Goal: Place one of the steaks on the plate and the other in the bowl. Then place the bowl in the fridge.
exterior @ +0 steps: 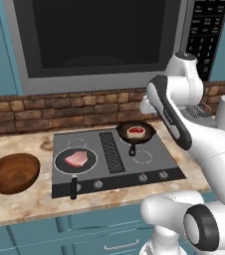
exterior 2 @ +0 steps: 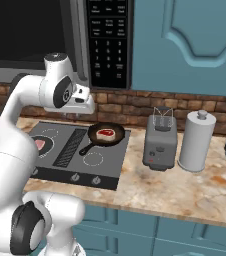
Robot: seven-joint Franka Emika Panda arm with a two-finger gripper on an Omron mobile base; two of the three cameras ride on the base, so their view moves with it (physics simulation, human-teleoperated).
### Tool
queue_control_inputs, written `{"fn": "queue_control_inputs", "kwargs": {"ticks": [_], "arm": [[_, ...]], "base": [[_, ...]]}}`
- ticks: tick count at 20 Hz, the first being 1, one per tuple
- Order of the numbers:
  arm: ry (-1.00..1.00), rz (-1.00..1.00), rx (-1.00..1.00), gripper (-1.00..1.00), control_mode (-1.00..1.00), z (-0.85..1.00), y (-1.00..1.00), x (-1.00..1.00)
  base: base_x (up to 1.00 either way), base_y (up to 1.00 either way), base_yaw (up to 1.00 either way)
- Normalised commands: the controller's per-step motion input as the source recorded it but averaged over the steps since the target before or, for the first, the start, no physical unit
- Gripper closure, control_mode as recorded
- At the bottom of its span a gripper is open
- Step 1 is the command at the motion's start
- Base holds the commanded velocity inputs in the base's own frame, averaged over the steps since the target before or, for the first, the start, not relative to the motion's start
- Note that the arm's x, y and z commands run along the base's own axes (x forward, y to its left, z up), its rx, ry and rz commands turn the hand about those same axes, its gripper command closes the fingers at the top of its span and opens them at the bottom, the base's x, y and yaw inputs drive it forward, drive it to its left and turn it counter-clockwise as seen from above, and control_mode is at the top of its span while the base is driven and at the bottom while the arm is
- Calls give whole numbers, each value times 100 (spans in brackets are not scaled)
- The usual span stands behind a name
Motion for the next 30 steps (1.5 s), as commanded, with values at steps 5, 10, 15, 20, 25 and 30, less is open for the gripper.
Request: {"fn": "queue_control_inputs", "kwargs": {"ticks": [5, 10, 15, 20, 25, 30], "arm": [[0, -4, 0, -100, -100, -20, 0, -26], [-5, -19, 0, -100, -100, -37, 12, -36], [-8, -28, 3, -100, -100, -28, 17, -7], [-8, -31, 10, -100, -100, -20, 1, 0], [-2, -31, 11, -100, -100, -22, 0, 5], [0, -20, 14, -100, -100, -5, -6, 36]], "base": [[0, 0, 0], [0, 0, 0], [0, 0, 0], [0, 0, 0], [0, 0, 0], [0, 0, 0]]}}
